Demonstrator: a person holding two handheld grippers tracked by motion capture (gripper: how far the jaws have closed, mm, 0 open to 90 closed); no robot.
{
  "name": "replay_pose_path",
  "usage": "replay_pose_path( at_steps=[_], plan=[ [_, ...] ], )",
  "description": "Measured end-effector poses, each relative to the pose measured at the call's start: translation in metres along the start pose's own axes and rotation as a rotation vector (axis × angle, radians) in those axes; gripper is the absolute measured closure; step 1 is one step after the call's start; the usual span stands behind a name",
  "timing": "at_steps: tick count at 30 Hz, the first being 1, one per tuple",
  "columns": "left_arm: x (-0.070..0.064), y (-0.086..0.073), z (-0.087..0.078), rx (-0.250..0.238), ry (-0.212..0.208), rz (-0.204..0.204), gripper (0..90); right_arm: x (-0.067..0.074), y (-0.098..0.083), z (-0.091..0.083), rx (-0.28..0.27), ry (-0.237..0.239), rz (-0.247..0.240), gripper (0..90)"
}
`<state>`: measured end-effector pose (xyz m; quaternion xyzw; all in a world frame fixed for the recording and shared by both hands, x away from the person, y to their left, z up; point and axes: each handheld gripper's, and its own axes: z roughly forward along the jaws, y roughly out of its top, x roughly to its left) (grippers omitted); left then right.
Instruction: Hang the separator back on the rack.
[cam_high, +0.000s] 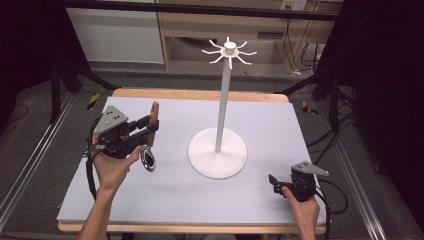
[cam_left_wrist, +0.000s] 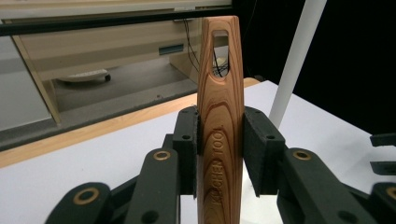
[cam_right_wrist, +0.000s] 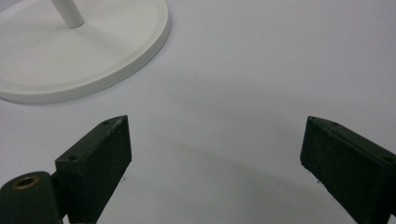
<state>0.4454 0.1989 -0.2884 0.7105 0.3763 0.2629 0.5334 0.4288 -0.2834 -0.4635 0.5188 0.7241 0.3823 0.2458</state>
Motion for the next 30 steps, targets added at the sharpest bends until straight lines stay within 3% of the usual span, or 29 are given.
replay_pose_path(
  at_steps=[11, 24, 30],
  plan=[
    [-0.013, 0.026, 0.0, -0.049, -0.003, 0.046, 67.9, -0.001, 0.001, 0.0, -0.008, -0.002, 0.002, 9.3],
    [-0.02, 0.054, 0.002, -0.095, -0.032, 0.044, 67.9, 0.0, 0.002, -0.001, -0.001, -0.001, 0.002, 9.3],
    [-0.024, 0.061, 0.004, -0.112, -0.035, 0.065, 67.9, 0.0, 0.002, 0.0, -0.004, -0.004, -0.005, 9.3]
  ],
)
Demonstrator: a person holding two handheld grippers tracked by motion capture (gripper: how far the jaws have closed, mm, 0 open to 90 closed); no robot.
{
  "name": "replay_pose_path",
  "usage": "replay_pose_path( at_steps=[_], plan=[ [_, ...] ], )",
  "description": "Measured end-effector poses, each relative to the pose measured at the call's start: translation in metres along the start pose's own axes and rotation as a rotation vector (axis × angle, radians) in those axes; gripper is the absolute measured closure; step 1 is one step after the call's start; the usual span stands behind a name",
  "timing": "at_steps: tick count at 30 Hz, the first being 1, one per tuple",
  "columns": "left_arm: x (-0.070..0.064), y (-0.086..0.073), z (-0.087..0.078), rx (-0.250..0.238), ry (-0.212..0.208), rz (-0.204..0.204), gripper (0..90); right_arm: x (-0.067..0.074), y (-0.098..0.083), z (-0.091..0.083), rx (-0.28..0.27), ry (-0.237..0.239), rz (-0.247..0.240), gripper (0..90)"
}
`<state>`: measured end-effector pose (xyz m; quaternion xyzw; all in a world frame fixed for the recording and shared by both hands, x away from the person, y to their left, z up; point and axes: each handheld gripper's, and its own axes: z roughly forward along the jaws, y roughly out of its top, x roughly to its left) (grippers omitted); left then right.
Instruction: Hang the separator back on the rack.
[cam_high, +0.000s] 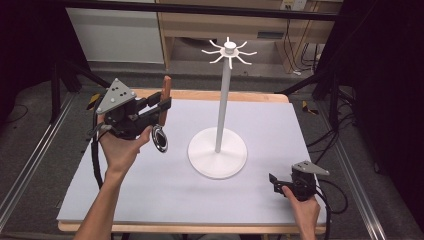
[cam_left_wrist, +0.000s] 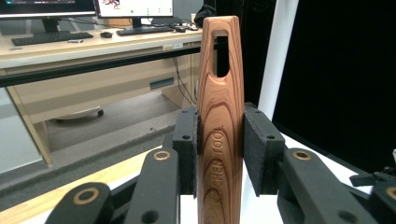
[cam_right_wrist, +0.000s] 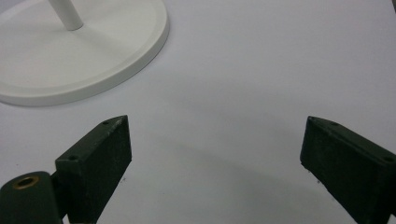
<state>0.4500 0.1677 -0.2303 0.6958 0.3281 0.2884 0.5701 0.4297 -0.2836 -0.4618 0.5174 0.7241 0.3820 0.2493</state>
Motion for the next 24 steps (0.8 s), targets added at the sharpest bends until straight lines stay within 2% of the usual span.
replay_pose_path(
  at_steps=[4, 7, 10, 21, 23, 24],
  plan=[
    [-0.003, 0.006, 0.002, -0.003, -0.011, 0.006, 67.9, 0.0, 0.0, 0.0, 0.001, 0.0, 0.002, 9.3],
    [-0.006, 0.01, 0.004, -0.005, -0.028, -0.012, 67.9, -0.001, 0.0, 0.0, 0.002, 0.0, 0.0, 9.3],
    [-0.01, 0.018, 0.007, -0.016, -0.033, 0.008, 67.9, -0.001, 0.0, 0.0, 0.0, 0.0, 0.003, 9.3],
    [-0.023, 0.033, 0.013, -0.037, -0.045, 0.033, 67.9, -0.002, 0.0, 0.0, -0.004, 0.002, 0.004, 9.3],
    [-0.026, 0.035, 0.014, -0.031, -0.045, 0.043, 67.9, -0.002, 0.0, 0.0, -0.004, 0.003, 0.005, 9.3],
    [-0.028, 0.036, 0.015, -0.024, -0.05, 0.036, 67.9, -0.002, 0.0, 0.0, -0.004, 0.003, 0.006, 9.3]
  ],
)
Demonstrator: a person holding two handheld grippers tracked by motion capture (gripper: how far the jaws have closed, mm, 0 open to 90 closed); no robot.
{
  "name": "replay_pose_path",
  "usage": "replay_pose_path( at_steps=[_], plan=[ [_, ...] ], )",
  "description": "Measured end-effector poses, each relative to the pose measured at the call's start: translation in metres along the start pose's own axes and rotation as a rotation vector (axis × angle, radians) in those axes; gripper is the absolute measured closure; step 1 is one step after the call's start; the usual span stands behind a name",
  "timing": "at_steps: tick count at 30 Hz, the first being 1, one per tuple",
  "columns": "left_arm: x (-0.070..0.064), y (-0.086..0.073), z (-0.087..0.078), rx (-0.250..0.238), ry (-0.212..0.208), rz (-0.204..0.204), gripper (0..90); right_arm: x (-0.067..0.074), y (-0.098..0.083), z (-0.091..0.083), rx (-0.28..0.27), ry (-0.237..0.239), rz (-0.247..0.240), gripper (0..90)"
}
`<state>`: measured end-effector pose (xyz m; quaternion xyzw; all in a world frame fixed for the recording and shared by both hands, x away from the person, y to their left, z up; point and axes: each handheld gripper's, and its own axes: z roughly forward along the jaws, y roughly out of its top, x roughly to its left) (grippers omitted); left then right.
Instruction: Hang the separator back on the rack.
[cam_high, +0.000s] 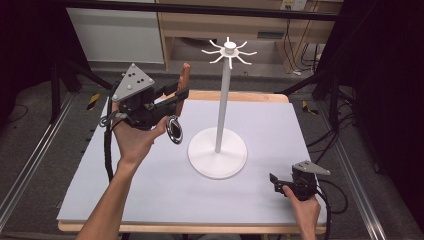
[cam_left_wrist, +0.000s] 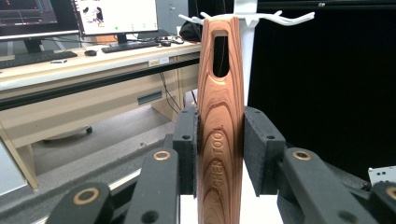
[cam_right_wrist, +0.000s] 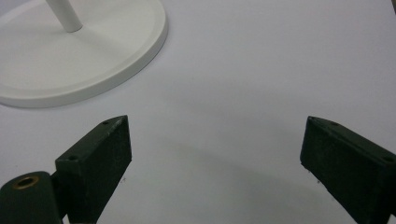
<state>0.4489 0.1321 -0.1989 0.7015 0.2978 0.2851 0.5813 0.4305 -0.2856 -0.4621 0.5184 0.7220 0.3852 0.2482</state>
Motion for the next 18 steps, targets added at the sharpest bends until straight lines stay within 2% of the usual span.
replay_pose_path(
  at_steps=[1, 10, 18],
  plan=[
    [-0.001, 0.002, 0.001, -0.008, 0.002, 0.012, 67.9, 0.0, 0.0, 0.0, 0.001, 0.0, -0.001, 9.3],
    [-0.007, 0.013, 0.007, -0.014, -0.011, 0.018, 67.9, 0.0, 0.0, -0.001, 0.001, 0.005, 0.007, 9.3],
    [-0.01, 0.015, 0.011, -0.014, -0.014, 0.018, 67.9, 0.0, 0.0, -0.001, 0.0, 0.004, 0.01, 9.3]
  ],
)
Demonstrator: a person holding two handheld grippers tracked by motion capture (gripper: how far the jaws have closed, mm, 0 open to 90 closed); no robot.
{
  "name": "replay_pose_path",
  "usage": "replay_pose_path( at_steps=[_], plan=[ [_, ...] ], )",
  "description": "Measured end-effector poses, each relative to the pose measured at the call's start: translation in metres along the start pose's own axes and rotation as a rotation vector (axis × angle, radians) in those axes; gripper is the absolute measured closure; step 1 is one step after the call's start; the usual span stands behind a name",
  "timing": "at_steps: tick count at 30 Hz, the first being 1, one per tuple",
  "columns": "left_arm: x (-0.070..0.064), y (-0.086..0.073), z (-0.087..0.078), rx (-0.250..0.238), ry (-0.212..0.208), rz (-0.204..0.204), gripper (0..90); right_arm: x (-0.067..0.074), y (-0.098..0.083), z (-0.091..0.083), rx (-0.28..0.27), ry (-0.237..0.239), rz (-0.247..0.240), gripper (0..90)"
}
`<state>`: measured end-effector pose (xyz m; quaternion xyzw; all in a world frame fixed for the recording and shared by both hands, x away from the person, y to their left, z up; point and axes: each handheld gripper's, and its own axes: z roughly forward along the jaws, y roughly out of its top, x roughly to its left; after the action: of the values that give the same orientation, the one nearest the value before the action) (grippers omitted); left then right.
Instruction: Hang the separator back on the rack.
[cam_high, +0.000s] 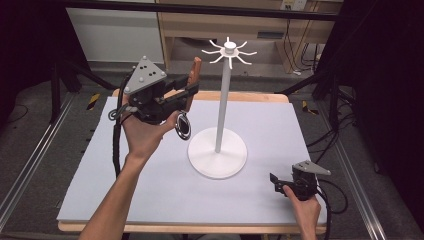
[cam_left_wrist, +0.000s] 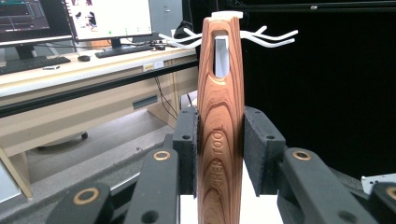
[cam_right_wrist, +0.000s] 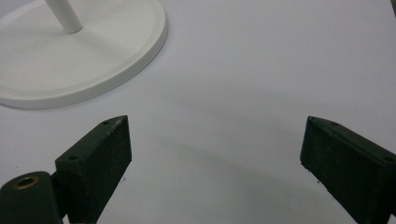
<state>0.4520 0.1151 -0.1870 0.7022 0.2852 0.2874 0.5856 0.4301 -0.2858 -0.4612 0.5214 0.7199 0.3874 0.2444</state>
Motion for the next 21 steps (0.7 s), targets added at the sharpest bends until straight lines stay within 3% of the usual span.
replay_pose_path(
  at_steps=[21],
  plan=[
    [-0.006, 0.006, 0.013, 0.017, -0.004, 0.002, 67.9, -0.001, 0.0, 0.0, 0.001, 0.001, 0.0, 9.3]
  ],
)
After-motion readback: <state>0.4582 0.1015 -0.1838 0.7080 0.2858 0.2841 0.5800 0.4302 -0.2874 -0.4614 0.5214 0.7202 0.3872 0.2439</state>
